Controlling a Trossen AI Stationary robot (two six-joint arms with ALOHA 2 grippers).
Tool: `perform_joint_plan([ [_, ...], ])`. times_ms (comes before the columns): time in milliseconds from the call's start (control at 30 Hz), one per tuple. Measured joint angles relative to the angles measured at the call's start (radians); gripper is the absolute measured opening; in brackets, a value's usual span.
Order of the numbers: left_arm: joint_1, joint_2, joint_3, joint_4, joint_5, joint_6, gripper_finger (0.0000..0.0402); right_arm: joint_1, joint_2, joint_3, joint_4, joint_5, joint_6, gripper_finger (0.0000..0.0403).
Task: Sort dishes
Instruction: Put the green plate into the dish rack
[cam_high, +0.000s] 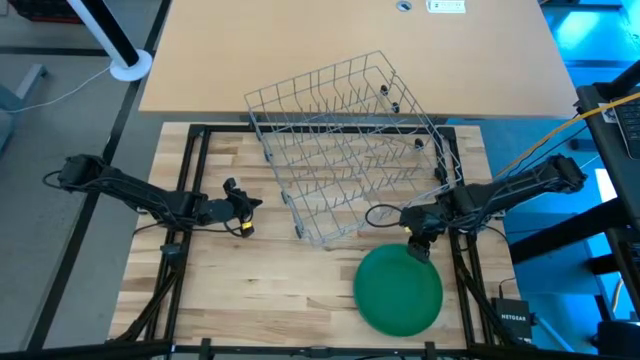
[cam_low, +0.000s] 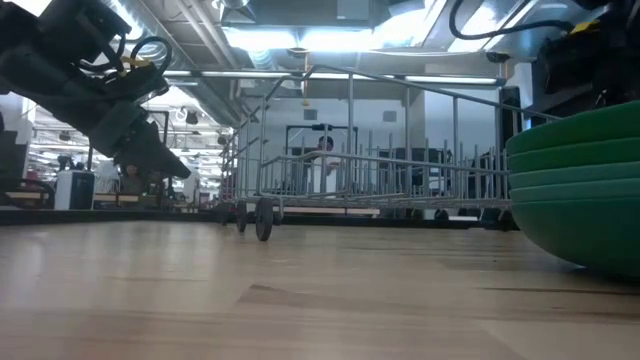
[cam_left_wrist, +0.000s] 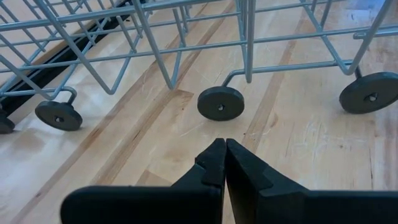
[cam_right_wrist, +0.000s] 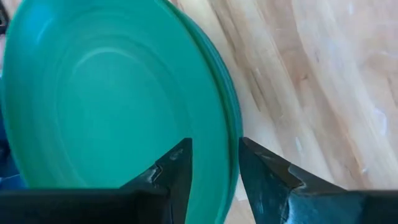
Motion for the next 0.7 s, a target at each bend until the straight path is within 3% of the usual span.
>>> perform_joint_plan([
  [500,0.000,0.000,0.000,0.000,0.000,0.000,0.0004,0.000,0.087,-0.001,-0.002,0.002,-0.001,0.0130],
  [700,0.000,0.000,0.000,-0.001,0.000,0.000,0.0004,0.000,0.087,-0.001,-0.002,-0.001,-0.001,0.0081],
])
